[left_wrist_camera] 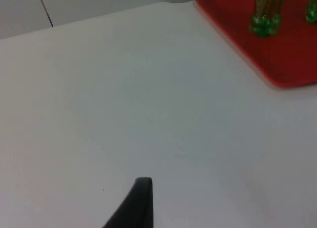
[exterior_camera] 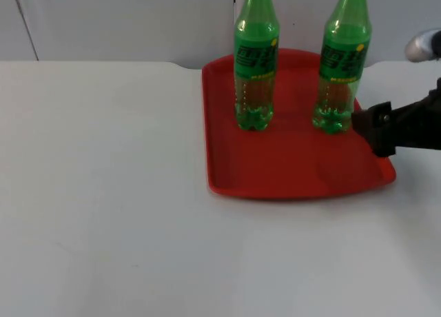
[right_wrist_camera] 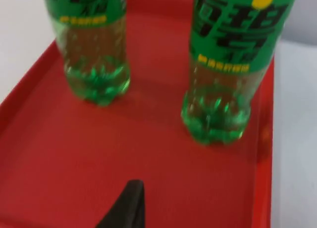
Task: Place the bottle upright on the tray.
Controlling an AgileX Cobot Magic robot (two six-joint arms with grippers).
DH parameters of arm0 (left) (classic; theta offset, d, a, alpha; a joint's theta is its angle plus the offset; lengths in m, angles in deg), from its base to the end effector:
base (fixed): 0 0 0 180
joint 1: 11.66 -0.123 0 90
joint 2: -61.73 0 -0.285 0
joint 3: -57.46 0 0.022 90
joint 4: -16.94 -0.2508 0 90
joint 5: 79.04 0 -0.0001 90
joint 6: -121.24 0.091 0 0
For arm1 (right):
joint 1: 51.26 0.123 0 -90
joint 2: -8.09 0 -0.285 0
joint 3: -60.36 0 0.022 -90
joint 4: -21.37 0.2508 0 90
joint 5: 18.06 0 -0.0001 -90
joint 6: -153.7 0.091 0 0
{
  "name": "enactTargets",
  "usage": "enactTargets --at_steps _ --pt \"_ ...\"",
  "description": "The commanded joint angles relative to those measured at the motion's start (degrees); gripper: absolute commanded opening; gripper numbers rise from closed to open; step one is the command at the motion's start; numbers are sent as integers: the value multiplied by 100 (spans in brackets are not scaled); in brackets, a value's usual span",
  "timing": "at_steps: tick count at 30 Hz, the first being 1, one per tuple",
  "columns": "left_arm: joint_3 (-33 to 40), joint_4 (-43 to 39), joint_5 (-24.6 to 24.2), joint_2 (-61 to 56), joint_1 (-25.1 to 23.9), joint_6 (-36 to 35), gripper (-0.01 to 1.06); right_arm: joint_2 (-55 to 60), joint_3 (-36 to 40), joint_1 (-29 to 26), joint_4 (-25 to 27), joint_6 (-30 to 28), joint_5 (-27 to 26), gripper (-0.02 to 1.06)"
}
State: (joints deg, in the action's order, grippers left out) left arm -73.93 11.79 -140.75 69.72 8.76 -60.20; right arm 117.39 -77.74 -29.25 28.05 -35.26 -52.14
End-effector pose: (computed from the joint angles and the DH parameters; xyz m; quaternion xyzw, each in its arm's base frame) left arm -0.0022 0.0085 0.2761 0.1394 0.8463 -0.0530 0.5114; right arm 0.2942 0.1125 0.1411 -0.1713 0.8364 0.0565 0.5177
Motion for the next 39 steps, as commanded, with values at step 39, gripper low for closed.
enactTargets --at_steps 39 --pt "27 -37 22 -20 44 8 105 -6624 40 3 1 55 6352 105"
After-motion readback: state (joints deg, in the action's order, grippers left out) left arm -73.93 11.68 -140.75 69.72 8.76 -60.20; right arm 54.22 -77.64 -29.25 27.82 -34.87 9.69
